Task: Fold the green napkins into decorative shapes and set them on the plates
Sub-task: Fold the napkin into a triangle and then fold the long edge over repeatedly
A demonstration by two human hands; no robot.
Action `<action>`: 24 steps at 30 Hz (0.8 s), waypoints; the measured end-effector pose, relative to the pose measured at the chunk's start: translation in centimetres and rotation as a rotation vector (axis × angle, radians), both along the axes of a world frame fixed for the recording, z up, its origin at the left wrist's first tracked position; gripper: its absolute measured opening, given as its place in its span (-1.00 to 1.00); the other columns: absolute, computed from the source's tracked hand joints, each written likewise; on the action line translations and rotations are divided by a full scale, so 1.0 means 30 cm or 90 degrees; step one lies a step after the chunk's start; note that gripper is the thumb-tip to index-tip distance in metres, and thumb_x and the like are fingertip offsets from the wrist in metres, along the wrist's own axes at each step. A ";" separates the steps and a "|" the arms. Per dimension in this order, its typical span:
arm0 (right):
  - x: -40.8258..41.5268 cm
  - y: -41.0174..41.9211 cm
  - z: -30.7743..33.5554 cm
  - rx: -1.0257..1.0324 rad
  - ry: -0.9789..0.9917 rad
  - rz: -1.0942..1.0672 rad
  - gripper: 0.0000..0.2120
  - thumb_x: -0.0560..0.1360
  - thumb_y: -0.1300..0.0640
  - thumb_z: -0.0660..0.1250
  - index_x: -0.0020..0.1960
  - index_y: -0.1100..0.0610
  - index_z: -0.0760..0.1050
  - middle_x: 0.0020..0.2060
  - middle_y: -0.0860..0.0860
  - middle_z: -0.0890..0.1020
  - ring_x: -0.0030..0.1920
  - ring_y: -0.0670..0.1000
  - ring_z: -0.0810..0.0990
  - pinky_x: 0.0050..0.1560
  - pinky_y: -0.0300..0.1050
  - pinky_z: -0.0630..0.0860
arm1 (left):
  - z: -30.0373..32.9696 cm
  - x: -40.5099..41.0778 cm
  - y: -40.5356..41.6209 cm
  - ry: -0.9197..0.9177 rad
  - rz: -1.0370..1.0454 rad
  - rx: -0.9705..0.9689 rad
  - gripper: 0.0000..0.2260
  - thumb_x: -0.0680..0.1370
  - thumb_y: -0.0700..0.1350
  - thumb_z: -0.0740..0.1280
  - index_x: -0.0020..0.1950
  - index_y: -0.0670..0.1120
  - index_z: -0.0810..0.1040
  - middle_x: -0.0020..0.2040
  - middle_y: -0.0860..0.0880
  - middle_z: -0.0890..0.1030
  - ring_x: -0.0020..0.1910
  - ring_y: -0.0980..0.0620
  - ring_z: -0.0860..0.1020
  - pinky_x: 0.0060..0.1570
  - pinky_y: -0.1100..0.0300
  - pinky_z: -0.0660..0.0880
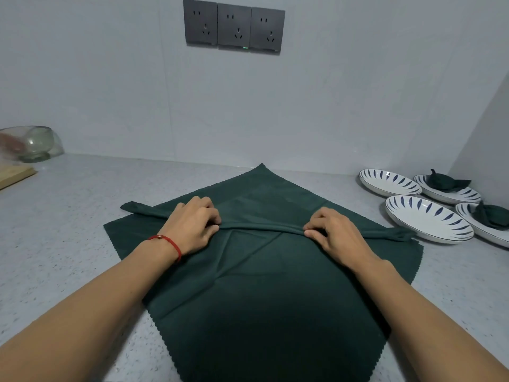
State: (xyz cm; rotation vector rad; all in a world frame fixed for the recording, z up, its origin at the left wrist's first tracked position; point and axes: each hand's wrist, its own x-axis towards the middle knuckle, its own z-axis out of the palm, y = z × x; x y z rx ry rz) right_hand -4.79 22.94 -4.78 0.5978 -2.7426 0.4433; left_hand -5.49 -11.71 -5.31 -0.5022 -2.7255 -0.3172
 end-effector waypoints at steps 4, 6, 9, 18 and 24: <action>-0.028 -0.026 0.021 0.007 -0.022 -0.060 -0.92 0.58 0.09 0.36 -0.06 -0.01 0.61 -0.14 -0.09 0.62 -0.03 0.05 0.55 -0.05 0.02 0.53 | 0.014 -0.030 0.026 -0.009 0.043 -0.014 -0.90 0.60 -0.10 0.32 0.00 0.00 0.64 0.00 0.06 0.59 0.08 -0.03 0.49 0.03 0.05 0.40; -0.040 -0.036 0.031 0.012 -0.024 -0.086 -0.96 0.58 0.08 0.35 -0.04 -0.03 0.57 -0.14 -0.10 0.64 -0.03 0.06 0.56 -0.07 0.01 0.53 | 0.018 -0.044 0.036 -0.008 0.065 -0.008 -0.92 0.60 -0.11 0.32 0.00 0.01 0.61 -0.03 0.04 0.61 0.06 -0.06 0.52 0.01 0.03 0.42; -0.037 -0.050 0.032 0.052 0.003 -0.093 -0.94 0.60 0.07 0.32 -0.03 -0.02 0.56 -0.11 -0.09 0.58 -0.01 0.07 0.54 -0.10 -0.02 0.50 | 0.012 -0.051 0.043 -0.001 0.066 0.011 -0.94 0.59 -0.14 0.31 -0.04 0.01 0.49 -0.14 0.05 0.56 -0.04 -0.10 0.53 -0.13 0.07 0.33; -0.052 -0.050 0.014 0.040 -0.019 -0.101 -0.87 0.61 0.05 0.32 -0.04 0.02 0.62 -0.08 -0.06 0.54 0.01 0.08 0.53 -0.03 0.04 0.53 | -0.008 -0.051 0.016 0.017 0.046 0.012 -0.90 0.59 -0.02 0.35 0.00 0.04 0.66 0.01 0.08 0.51 0.06 -0.02 0.46 0.02 0.04 0.38; -0.083 -0.073 0.033 0.070 0.043 -0.124 -0.95 0.58 0.07 0.37 -0.05 0.01 0.58 -0.18 -0.06 0.65 -0.09 0.07 0.53 -0.08 -0.06 0.29 | 0.029 -0.096 0.058 -0.001 0.110 -0.038 -0.94 0.61 -0.05 0.31 0.03 0.03 0.57 -0.01 0.05 0.59 0.06 -0.04 0.56 -0.05 0.13 0.21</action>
